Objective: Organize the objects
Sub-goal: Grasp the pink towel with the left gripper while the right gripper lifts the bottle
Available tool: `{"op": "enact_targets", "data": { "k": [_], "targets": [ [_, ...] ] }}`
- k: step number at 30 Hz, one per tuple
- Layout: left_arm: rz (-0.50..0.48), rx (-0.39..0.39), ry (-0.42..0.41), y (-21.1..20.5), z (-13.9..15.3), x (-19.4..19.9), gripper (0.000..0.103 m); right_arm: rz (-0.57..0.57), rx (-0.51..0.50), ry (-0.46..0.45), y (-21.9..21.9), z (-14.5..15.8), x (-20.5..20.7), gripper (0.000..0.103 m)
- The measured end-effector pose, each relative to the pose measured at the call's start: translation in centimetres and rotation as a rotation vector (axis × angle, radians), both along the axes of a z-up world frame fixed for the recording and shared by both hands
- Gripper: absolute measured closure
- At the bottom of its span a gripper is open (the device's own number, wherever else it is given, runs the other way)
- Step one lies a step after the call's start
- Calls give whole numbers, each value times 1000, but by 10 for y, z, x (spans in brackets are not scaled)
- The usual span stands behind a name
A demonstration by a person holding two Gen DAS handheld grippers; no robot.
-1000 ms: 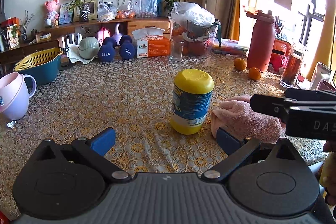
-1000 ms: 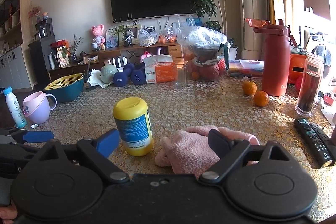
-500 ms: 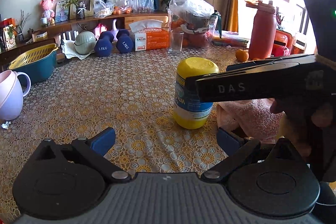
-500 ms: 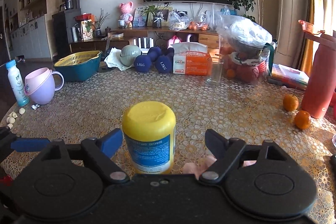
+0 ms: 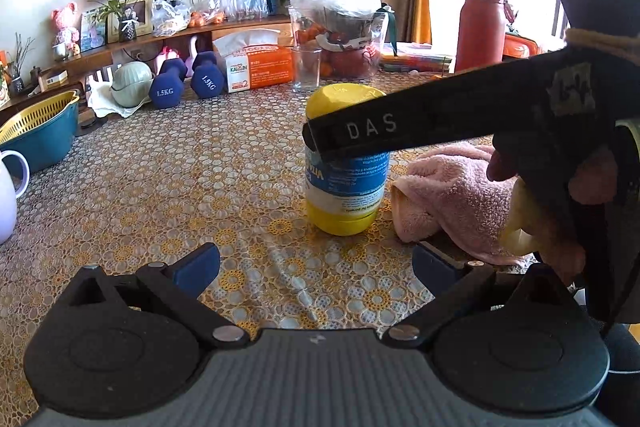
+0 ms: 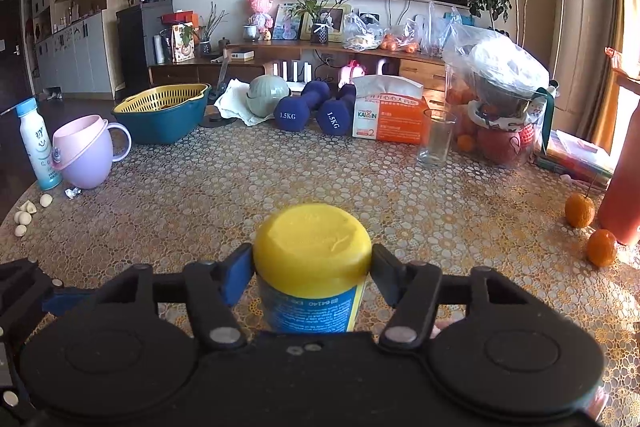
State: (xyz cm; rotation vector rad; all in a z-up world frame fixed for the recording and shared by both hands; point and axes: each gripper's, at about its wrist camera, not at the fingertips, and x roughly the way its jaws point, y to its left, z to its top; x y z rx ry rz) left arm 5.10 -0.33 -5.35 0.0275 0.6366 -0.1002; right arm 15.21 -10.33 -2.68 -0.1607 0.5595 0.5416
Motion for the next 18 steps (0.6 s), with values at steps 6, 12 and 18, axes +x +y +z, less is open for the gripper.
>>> {"op": "enact_targets", "data": {
  "k": [6,12,18],
  "targets": [
    [-138,-16,-9,-34,1,18,0,-70,47,-62,-36,33,4,41],
    [-233,-7,-5,-73,5,42,0,-182,58,-114,-94,61,8,41],
    [-343,61,-1,-112,7,63,0,-296,58,-164,-149,70,0,41]
  ]
}}
